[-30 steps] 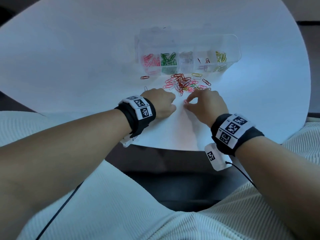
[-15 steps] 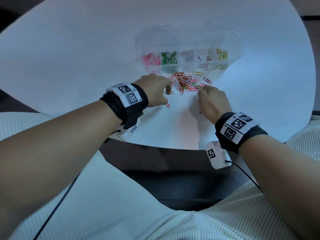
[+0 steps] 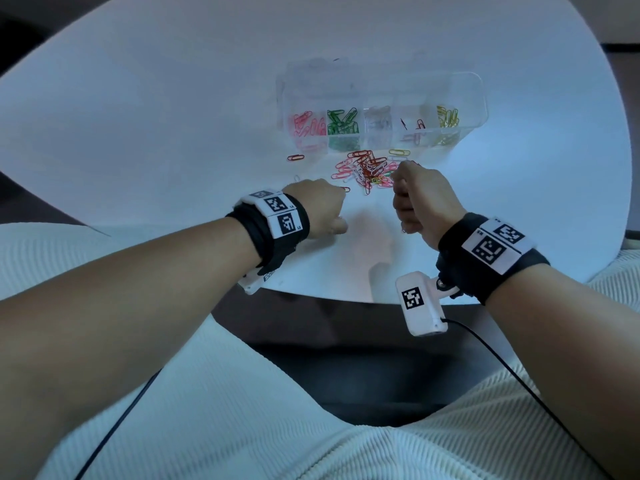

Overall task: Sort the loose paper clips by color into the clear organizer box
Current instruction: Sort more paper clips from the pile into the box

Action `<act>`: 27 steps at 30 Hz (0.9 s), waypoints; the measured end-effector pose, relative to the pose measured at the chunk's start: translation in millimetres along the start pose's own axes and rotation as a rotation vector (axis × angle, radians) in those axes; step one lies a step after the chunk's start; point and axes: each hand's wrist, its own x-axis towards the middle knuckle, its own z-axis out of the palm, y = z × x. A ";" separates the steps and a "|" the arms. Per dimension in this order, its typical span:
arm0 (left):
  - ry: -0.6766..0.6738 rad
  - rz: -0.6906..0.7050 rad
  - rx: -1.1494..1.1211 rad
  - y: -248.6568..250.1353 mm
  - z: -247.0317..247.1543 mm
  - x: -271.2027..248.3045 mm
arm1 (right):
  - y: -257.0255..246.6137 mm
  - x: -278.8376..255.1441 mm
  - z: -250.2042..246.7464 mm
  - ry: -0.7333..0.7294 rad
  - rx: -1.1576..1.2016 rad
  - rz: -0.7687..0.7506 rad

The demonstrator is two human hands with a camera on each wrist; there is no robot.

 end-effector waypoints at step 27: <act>0.519 -0.434 -1.505 -52.1 -88.9 -2.0 | -112.7 40.3 103.9 -0.138 0.077 -0.100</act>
